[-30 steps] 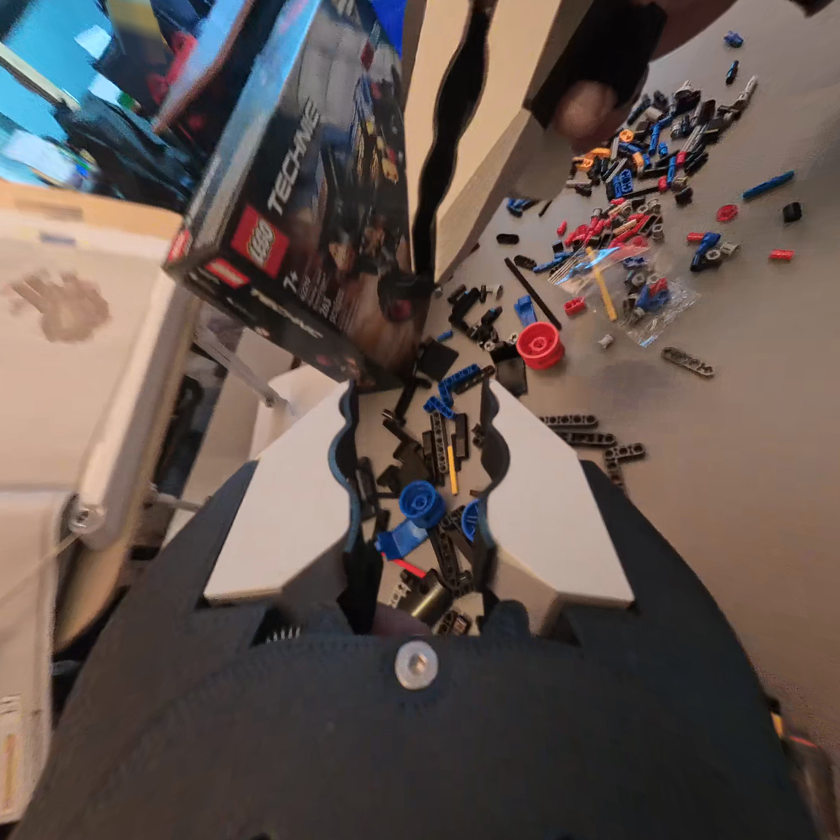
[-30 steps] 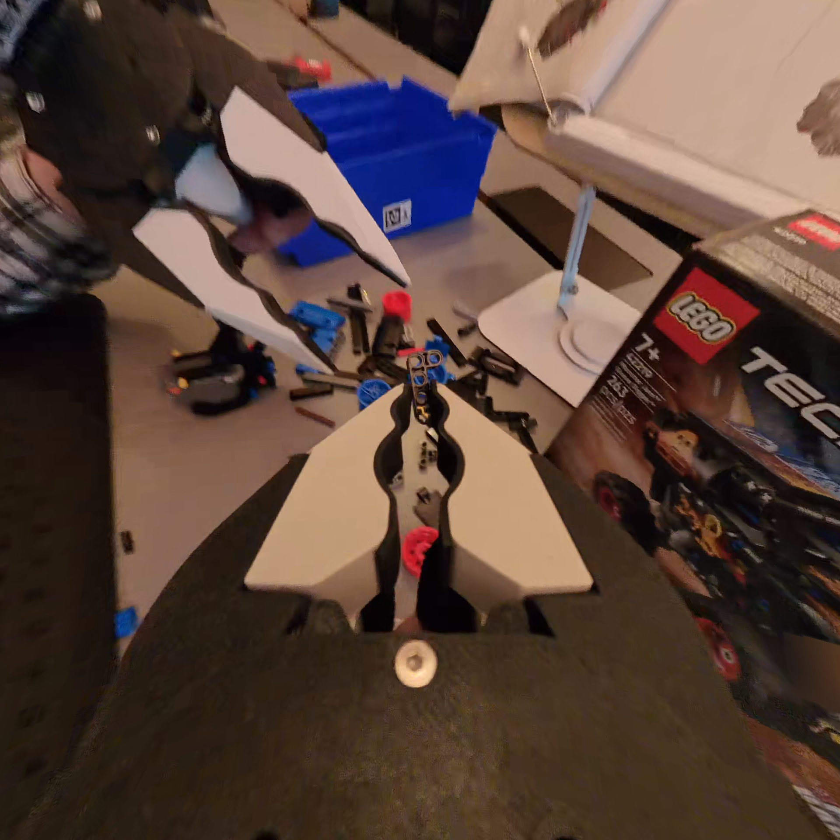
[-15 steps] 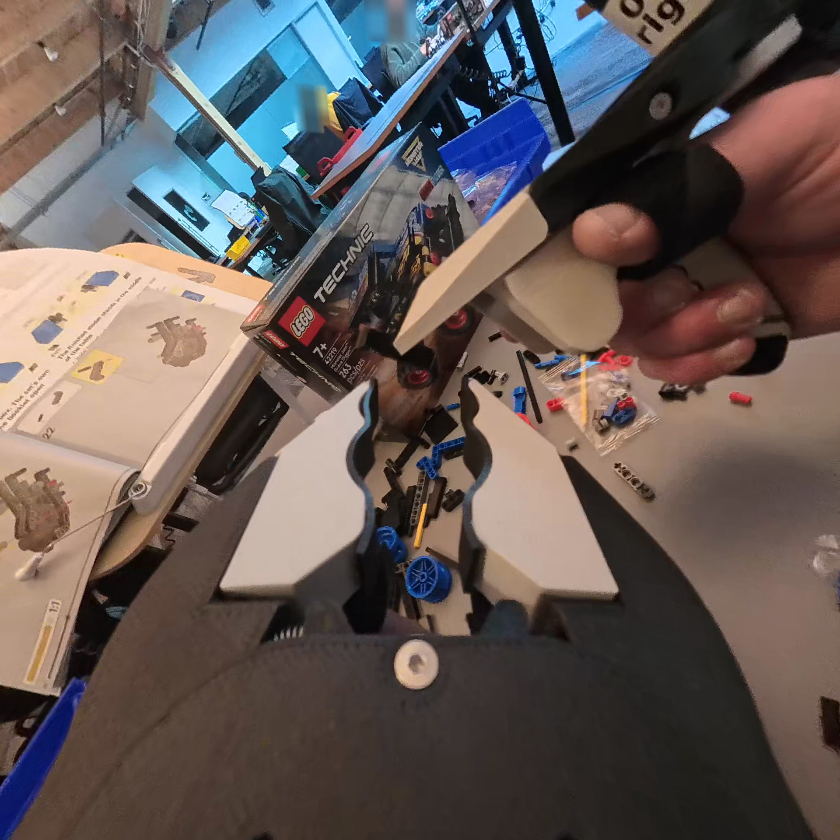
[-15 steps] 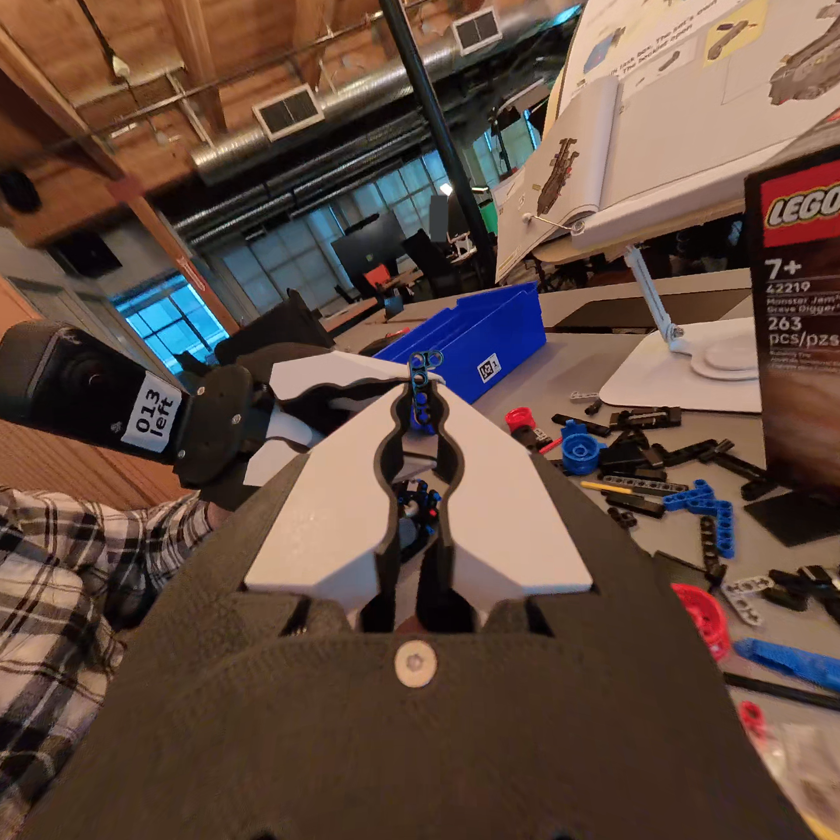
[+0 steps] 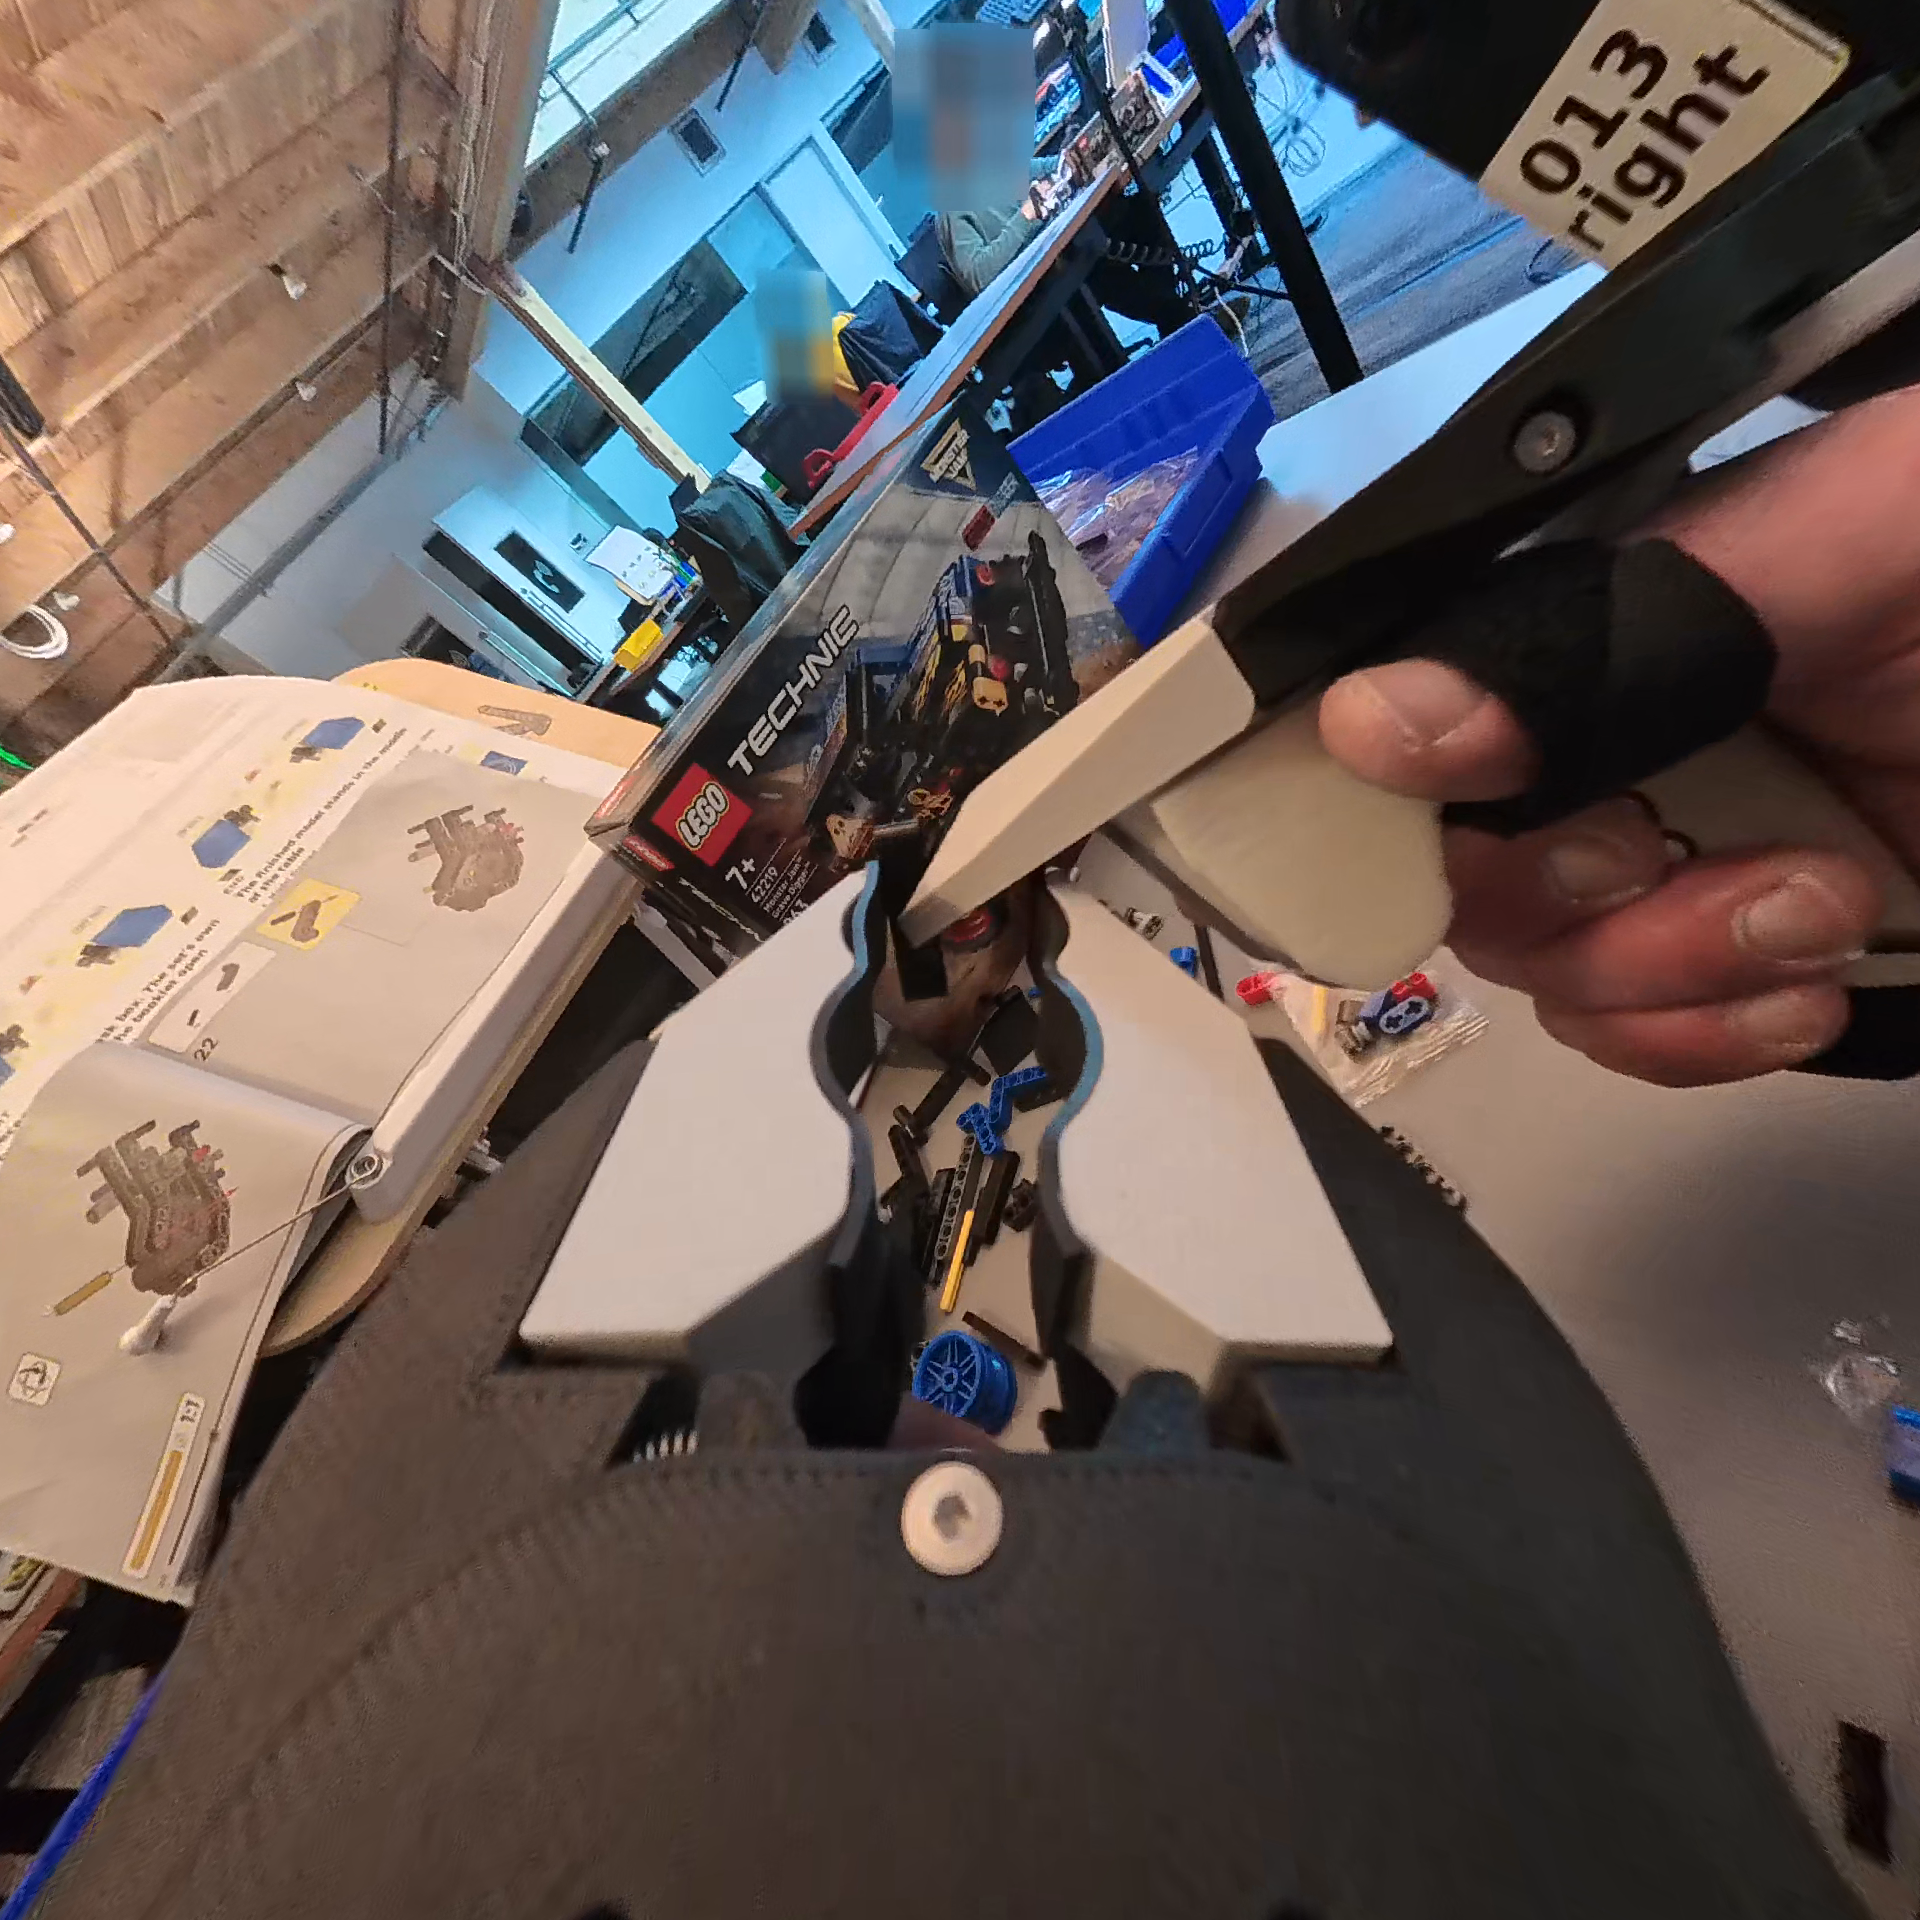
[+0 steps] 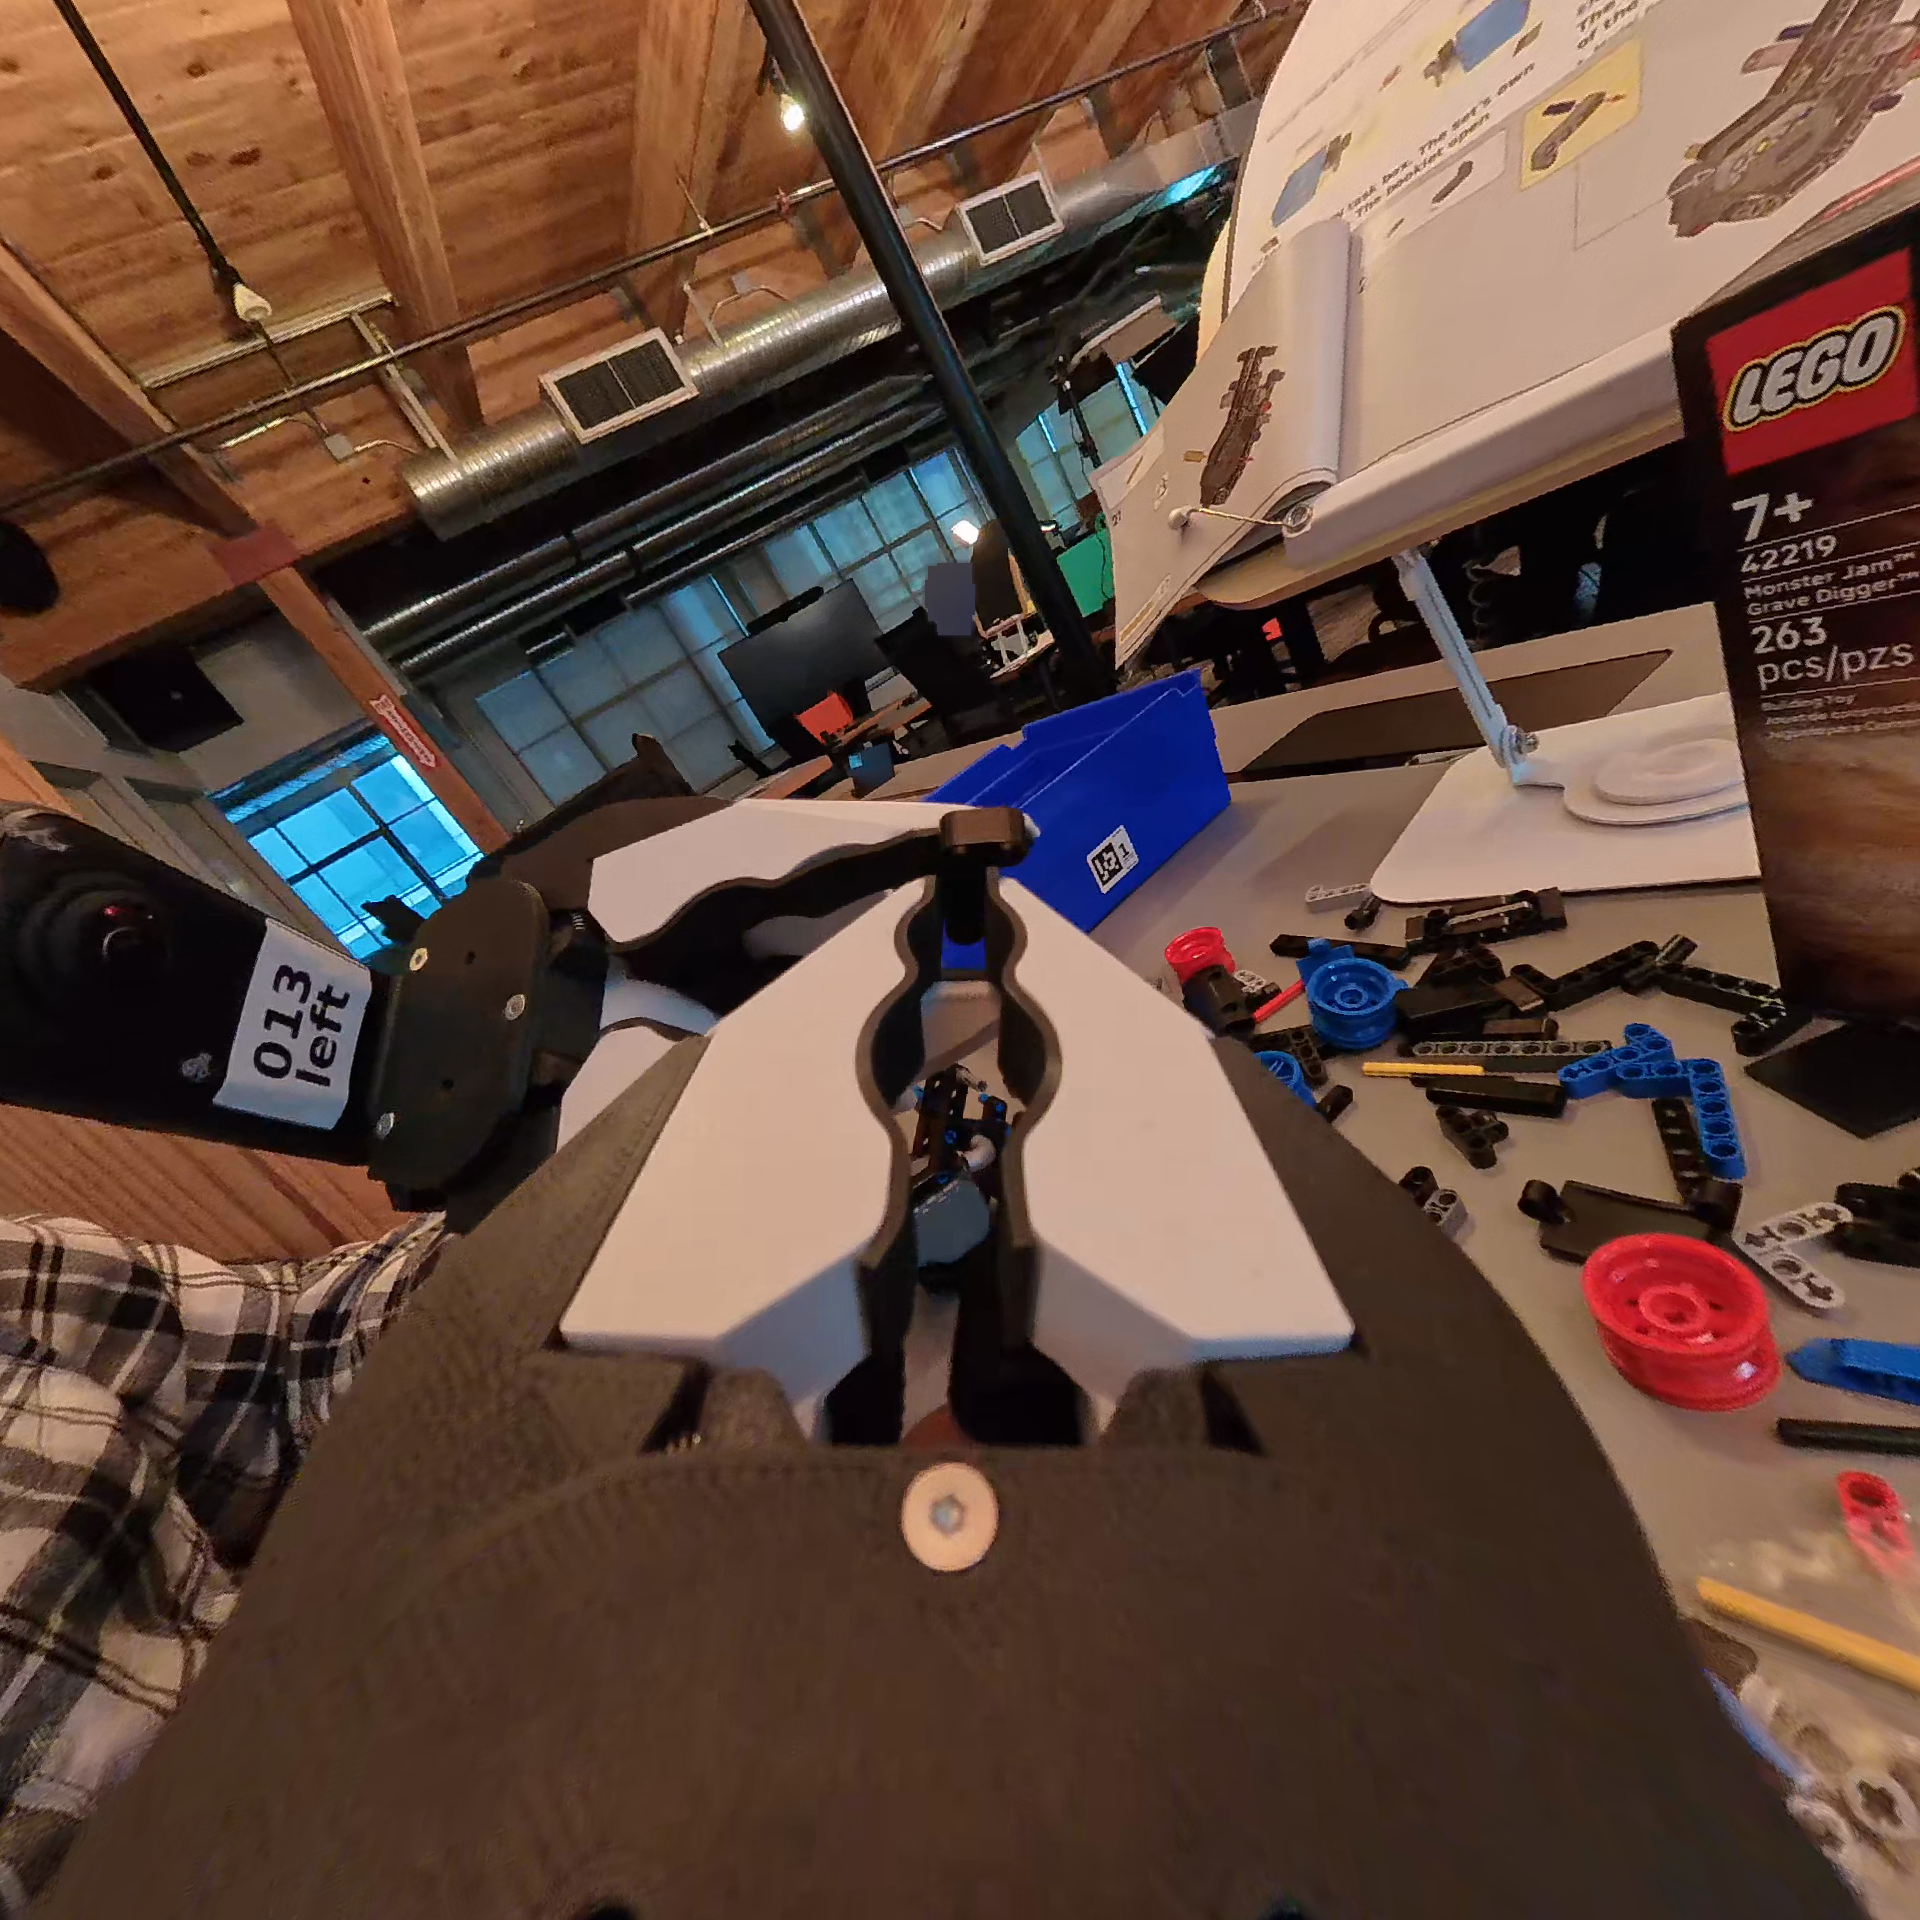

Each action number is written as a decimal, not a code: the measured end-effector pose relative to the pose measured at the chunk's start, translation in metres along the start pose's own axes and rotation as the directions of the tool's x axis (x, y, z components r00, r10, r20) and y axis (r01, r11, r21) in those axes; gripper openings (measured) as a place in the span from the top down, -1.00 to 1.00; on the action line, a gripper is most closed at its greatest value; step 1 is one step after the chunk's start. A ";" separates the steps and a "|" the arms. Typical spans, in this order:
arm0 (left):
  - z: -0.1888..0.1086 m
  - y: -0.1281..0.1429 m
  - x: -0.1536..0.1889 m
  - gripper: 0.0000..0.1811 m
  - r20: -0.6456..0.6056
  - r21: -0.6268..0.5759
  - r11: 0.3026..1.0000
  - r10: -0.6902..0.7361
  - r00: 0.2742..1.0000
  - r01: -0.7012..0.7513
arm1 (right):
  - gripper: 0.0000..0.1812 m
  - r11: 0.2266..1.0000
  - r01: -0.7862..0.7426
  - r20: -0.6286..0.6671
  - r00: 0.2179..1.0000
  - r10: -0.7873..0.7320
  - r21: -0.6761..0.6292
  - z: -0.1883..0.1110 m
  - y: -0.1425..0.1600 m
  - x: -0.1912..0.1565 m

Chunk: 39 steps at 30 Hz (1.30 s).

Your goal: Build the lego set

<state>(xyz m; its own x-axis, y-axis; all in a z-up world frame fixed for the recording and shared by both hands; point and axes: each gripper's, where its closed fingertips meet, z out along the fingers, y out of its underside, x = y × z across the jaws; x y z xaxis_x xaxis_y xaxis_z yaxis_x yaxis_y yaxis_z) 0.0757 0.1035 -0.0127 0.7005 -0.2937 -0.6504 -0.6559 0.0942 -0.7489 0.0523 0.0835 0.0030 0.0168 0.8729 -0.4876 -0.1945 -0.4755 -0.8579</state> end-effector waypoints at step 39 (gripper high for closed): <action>-0.032 0.022 0.044 0.59 -0.434 0.037 0.888 0.428 0.793 -0.459 | 0.93 0.667 0.392 0.444 0.890 -0.101 -0.633 -0.042 0.065 -0.027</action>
<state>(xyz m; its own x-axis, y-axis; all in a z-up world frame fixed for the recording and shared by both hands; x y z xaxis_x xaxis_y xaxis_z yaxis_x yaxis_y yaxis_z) 0.0831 0.0622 -0.0542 0.1530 -0.6053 -0.7811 -0.8934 0.2531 -0.3711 0.0802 0.0244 -0.0463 -0.4011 0.8736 -0.2756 0.4979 -0.0447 -0.8661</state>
